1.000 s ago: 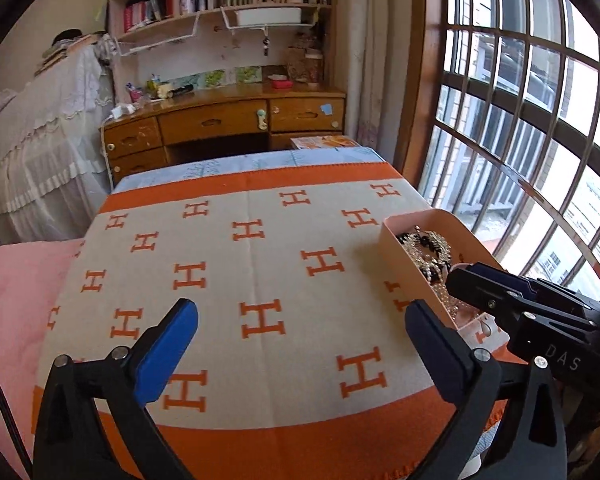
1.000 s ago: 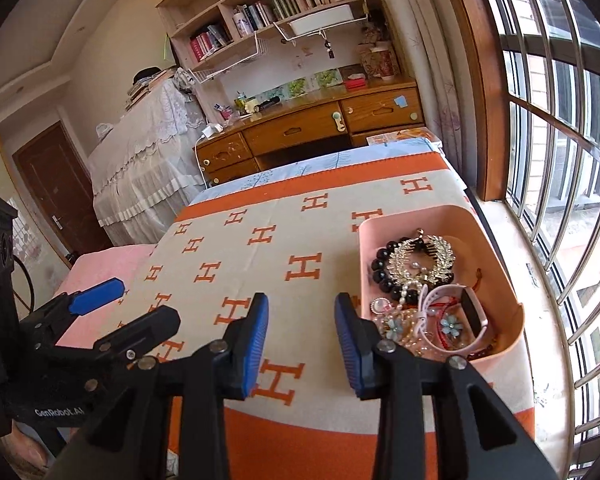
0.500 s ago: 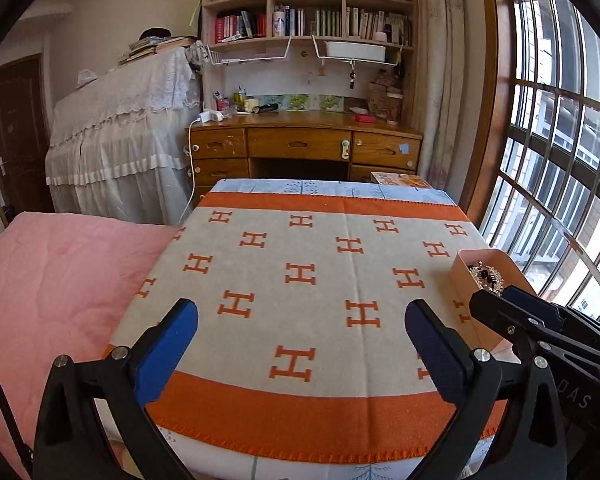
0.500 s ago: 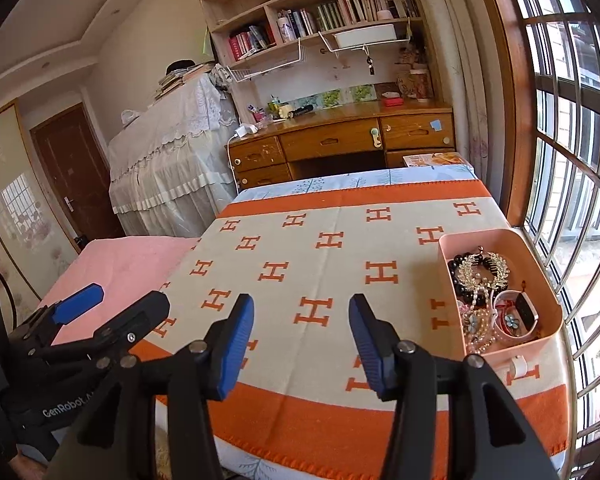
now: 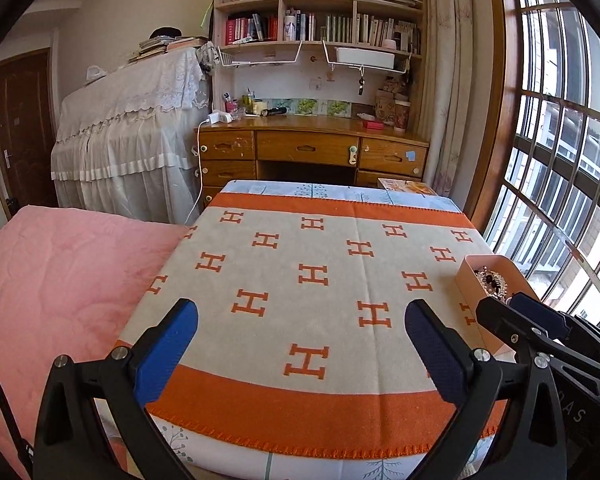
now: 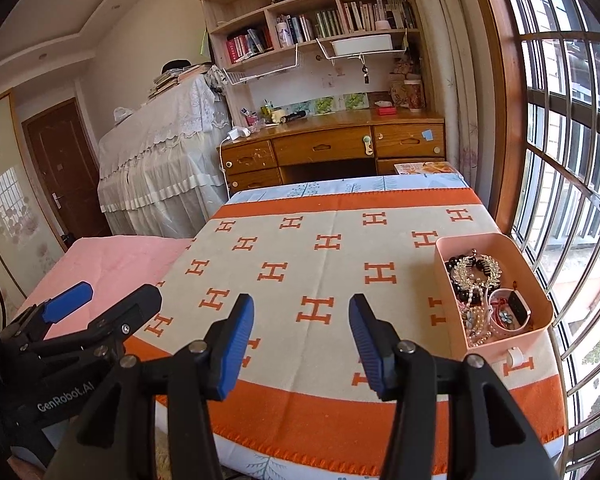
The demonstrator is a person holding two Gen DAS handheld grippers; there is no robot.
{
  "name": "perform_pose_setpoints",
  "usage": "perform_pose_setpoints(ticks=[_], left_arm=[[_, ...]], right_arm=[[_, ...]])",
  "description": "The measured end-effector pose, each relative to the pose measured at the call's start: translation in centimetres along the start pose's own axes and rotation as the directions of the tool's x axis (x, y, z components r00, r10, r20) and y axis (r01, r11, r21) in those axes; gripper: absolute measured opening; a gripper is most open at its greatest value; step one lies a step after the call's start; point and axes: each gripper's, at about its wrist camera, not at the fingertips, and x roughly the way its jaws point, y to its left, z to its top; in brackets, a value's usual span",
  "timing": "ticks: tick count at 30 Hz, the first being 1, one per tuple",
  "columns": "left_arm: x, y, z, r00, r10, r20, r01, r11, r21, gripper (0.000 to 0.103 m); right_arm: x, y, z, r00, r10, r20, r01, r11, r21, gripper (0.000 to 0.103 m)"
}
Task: Organize jewelry
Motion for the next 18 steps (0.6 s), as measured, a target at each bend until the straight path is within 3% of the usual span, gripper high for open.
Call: perform_pose_setpoints(ticks=[18], left_arm=[[0.11,-0.29,-0.08,1.0,0.007,0.0,-0.007,1.0,-0.018,0.102]], right_arm=[[-0.05,0.2,-0.08,1.0,-0.012,0.003,0.012,1.0,-0.008,0.05]])
